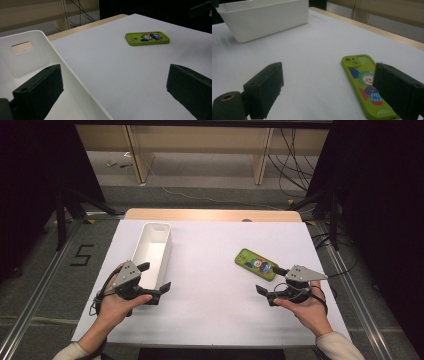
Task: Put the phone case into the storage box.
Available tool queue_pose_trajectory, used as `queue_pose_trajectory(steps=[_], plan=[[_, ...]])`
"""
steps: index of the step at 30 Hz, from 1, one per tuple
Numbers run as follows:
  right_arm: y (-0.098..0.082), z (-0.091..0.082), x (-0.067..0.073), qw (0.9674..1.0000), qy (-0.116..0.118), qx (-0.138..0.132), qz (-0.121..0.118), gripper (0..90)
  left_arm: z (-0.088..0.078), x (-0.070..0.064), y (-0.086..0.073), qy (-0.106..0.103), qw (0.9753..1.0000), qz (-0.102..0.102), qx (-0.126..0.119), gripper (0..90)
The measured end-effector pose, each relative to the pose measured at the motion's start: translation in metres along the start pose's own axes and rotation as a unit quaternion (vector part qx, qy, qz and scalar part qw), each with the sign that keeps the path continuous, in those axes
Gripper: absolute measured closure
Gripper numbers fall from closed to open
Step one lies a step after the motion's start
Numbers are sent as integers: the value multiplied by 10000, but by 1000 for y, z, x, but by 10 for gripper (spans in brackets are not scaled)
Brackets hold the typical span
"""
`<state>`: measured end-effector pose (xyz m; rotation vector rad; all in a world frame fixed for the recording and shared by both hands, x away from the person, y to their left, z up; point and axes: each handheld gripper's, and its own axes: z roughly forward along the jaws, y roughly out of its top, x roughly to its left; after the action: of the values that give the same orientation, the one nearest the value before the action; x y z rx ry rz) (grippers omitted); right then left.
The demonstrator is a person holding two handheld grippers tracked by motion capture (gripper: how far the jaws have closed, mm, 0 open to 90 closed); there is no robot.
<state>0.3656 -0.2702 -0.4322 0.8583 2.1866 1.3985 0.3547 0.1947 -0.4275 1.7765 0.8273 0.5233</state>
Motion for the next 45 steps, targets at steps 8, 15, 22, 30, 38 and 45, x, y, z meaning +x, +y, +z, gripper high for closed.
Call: queue_pose_trajectory(steps=[8,15,22,30,38,45], plan=[[0,0,-1,10000,-21,15,-20,145,-1,0,0,8,10000,-9,-24,1],[6,2,-12,9998,-135,17,-110,393,0,0,0,13,10000,-21,-38,3],[11,11,-27,9991,-265,324,-13,726,0,1,0,28,10000,-34,-48,7],[17,21,-44,9961,-553,689,78,900,0,2,0,29,10000,-44,-52,10],[19,36,-64,9918,-872,914,199,900,-1,2,0,34,9999,-89,-62,14],[15,43,-78,9865,-1117,1163,284,900,0,2,-1,34,9999,-98,-67,17]])
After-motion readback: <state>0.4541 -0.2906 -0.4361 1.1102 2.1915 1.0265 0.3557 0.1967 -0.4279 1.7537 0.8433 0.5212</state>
